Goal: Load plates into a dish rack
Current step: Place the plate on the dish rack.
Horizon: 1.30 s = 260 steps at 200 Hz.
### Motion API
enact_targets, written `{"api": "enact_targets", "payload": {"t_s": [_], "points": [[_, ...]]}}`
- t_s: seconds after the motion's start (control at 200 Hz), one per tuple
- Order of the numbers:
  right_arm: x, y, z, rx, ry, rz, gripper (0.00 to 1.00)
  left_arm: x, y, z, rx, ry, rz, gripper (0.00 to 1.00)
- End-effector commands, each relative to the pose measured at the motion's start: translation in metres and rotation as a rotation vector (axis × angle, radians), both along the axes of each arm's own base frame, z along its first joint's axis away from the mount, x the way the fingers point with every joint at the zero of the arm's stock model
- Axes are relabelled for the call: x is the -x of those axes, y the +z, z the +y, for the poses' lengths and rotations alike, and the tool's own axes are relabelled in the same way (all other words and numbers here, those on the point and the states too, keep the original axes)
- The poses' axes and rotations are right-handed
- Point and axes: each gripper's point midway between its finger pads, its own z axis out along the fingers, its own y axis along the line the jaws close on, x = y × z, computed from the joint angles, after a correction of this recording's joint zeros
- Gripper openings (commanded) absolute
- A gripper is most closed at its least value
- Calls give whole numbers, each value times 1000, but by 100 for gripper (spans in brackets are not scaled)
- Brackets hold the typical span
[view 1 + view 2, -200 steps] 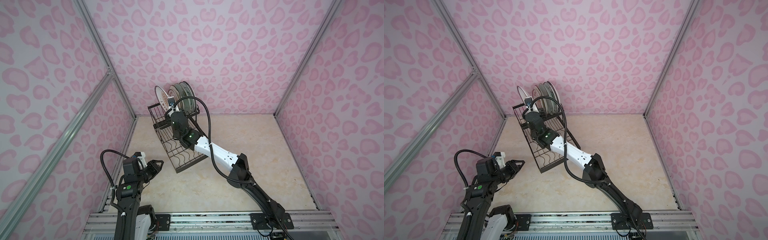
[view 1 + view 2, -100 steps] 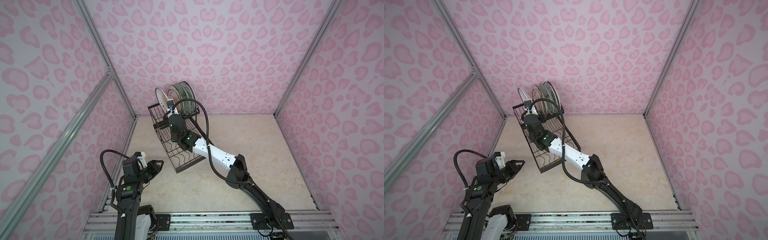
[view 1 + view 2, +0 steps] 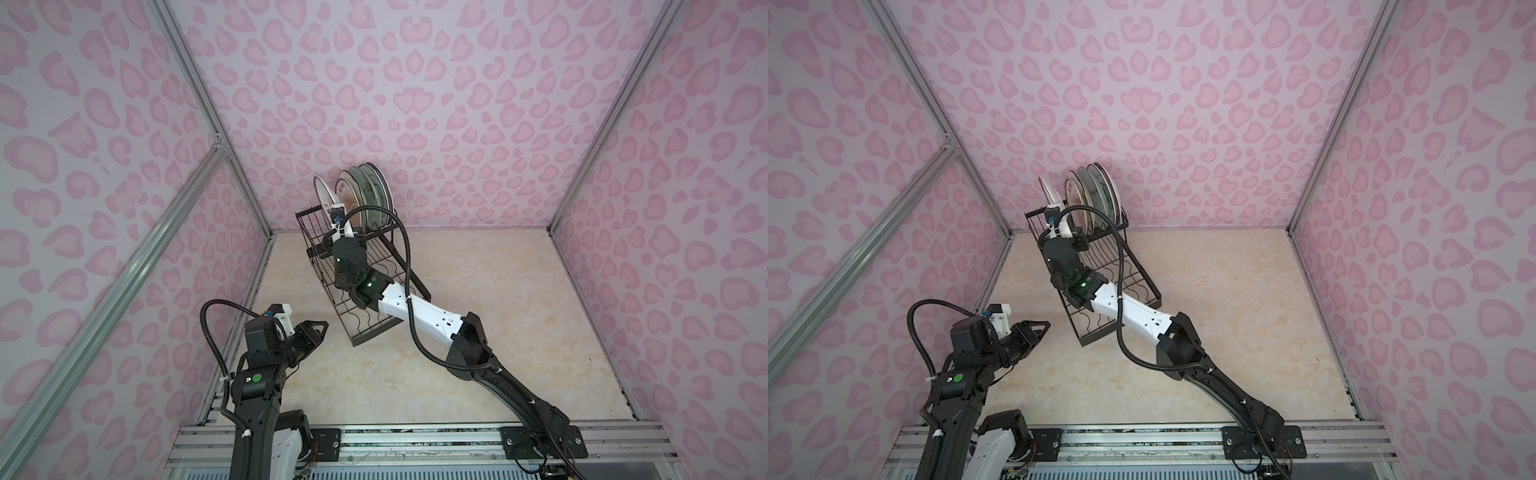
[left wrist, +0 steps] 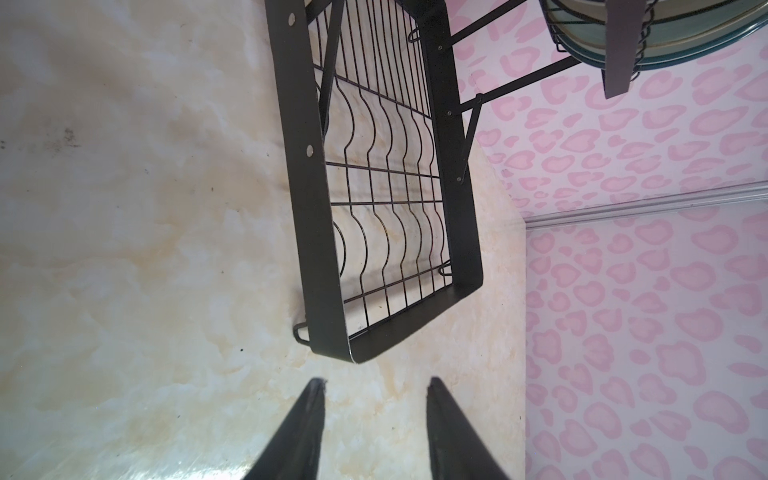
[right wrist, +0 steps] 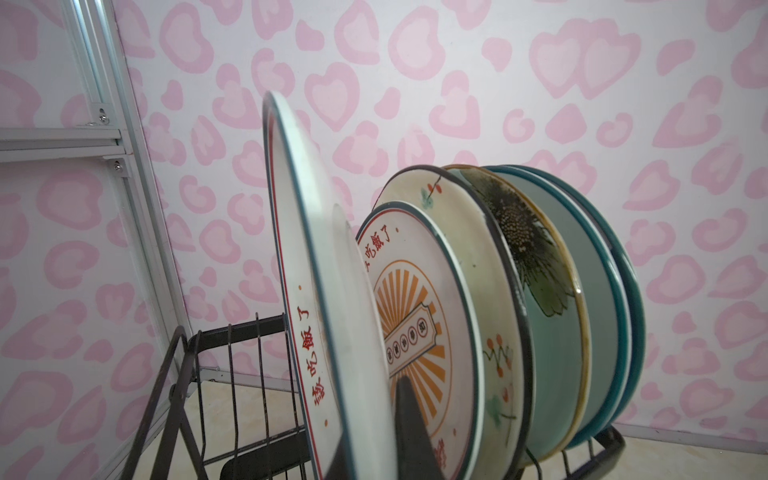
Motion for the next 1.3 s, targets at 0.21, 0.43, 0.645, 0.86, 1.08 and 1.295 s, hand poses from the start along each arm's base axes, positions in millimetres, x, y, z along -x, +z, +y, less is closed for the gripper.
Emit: {"api": "enact_targets", "payload": {"t_s": [0.21,0.43,0.645,0.86,1.08,1.295], "points": [[0,3,0,-55,-11,-34,0,4,-3,-5,6,-33,-4,43],[0,-3,4,-51,-4,-30,0,5,-1,-7,18,-40,-6,43],[-1,-9,6,-48,-7,-25,0,7,-2,-9,25,-48,-4,43],[-2,-12,5,-50,-16,-26,0,7,-1,-9,22,-48,-8,43],[-3,-13,6,-53,-16,-28,0,7,-2,-10,24,-49,-7,43],[-4,-17,4,-52,-29,-26,0,7,-2,-10,24,-52,-5,43]]}}
